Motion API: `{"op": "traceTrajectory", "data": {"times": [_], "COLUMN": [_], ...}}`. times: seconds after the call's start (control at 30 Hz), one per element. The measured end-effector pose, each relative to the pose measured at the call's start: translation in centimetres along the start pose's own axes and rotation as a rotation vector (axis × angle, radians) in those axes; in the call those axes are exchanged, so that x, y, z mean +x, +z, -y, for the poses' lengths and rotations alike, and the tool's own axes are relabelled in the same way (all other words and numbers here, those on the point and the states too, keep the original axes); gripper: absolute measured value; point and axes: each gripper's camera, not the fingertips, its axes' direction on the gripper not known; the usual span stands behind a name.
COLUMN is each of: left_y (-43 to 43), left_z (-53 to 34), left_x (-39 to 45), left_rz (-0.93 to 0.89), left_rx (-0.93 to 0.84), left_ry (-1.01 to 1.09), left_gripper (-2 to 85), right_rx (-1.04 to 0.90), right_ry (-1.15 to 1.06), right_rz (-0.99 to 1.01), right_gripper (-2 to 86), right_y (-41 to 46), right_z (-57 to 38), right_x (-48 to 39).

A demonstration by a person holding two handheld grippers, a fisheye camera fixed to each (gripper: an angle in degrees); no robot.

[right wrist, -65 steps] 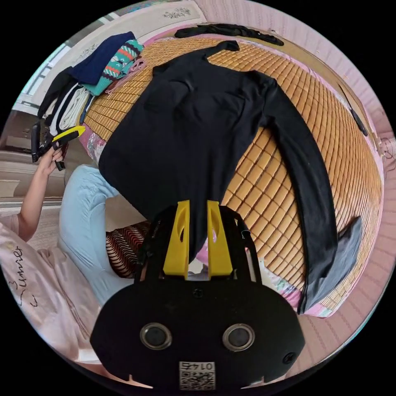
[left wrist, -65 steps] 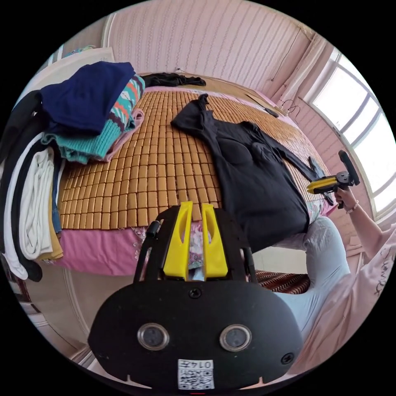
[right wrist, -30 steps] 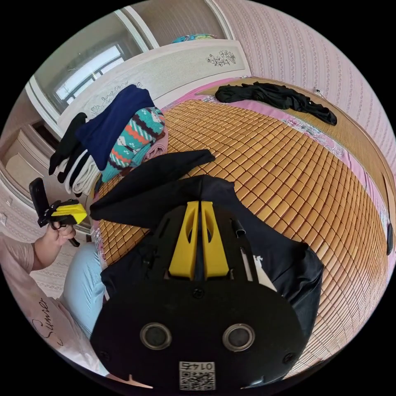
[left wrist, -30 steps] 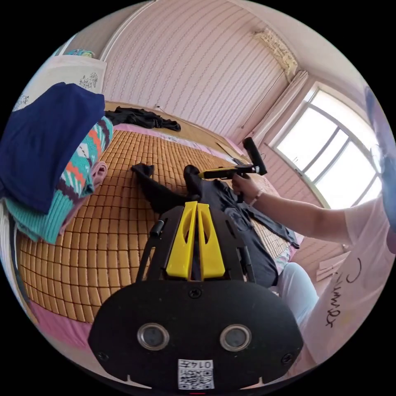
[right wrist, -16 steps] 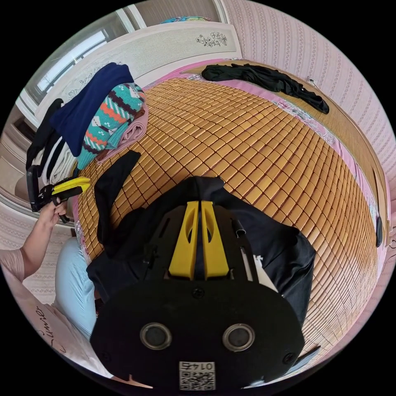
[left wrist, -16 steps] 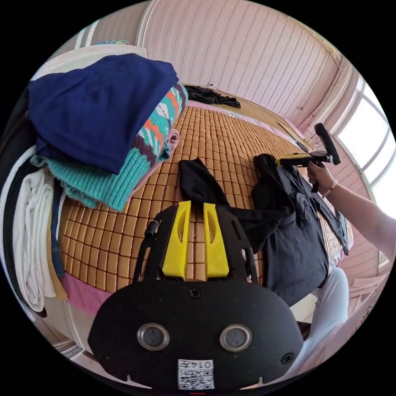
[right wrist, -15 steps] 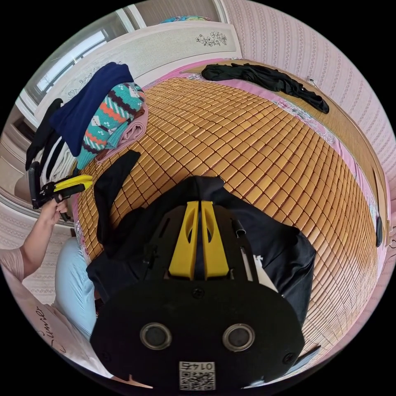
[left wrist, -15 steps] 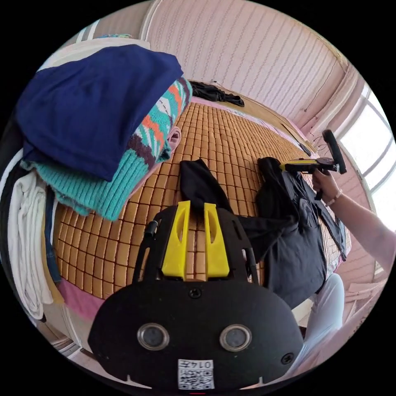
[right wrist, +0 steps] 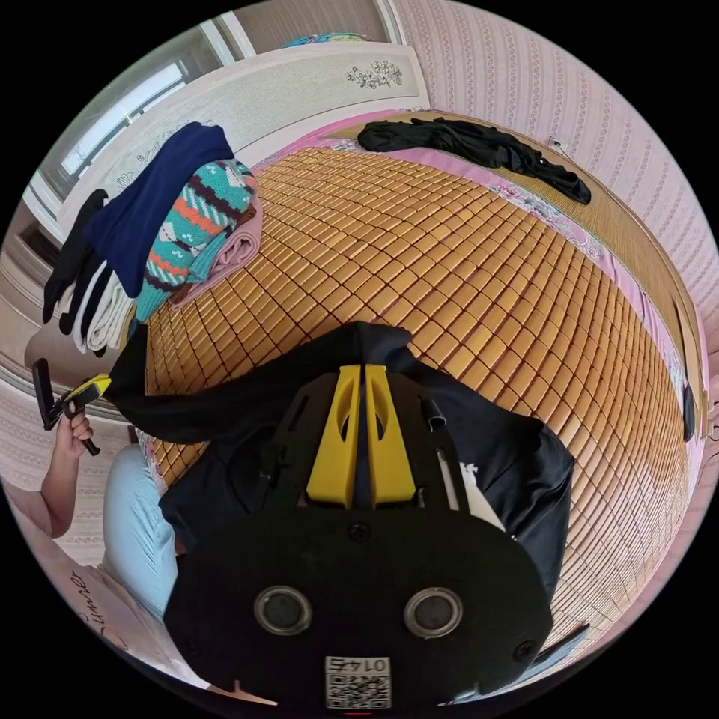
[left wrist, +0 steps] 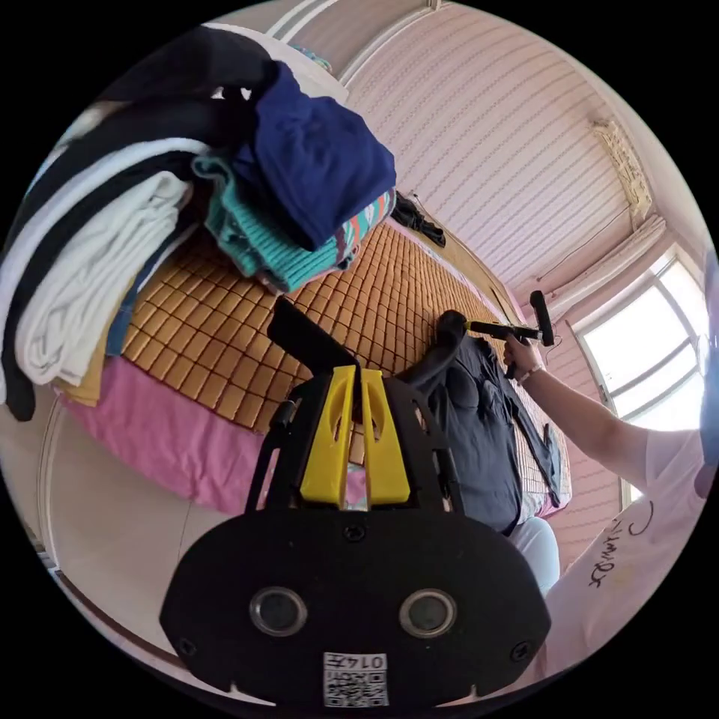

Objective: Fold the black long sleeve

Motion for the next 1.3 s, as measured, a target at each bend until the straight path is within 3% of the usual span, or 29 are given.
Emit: {"op": "traceTrajectory", "data": {"times": [0.27,0.43,0.57,0.67,0.77,0.87,1.0,1.07,1.2,1.3], "left_y": [-5.3,-3.1,0.9,3.4,3.2,1.0,-5.1,-6.8,-6.8,-5.2], "left_z": [0.2,0.0,-2.4,-3.1,-3.1,-2.7,-1.6,-0.7,2.3,2.8], "left_x": [-4.5,-5.3,-4.0,-4.4,-4.5,-5.0,-6.3,-7.2,-10.5,-12.5], "left_rz": [0.264,0.263,0.365,0.430,0.384,0.256,0.076,0.092,0.317,0.348], "left_rx": [0.113,0.020,-0.168,-0.251,-0.245,-0.289,-0.220,-0.178,-0.094,-0.127], "left_ry": [-0.091,-0.041,0.106,0.147,0.197,0.162,0.057,0.028,-0.036,-0.090], "left_gripper": [0.1,6.0,10.4,7.5,0.4,-0.7,-0.8,-0.7,1.3,4.9], "right_rx": [-0.001,-0.072,-0.107,-0.134,-0.128,-0.137,-0.125,-0.118,-0.119,-0.134], "right_ry": [0.044,0.060,0.012,0.002,0.024,0.030,-0.004,-0.009,-0.006,0.001], "right_rz": [-0.008,-0.025,-0.066,-0.092,-0.080,-0.068,-0.087,-0.078,-0.095,-0.094], "right_gripper": [0.3,0.2,0.2,0.2,0.2,0.2,0.2,0.2,0.3,0.4], "right_y": [1.6,3.5,4.5,5.2,5.4,5.4,5.1,5.1,5.5,6.0], "right_z": [4.2,6.7,7.5,7.8,7.9,8.3,8.6,8.8,9.3,9.4], "right_x": [-1.3,-2.1,-3.1,-3.6,-3.6,-3.5,-4.0,-4.2,-4.6,-4.8]}}
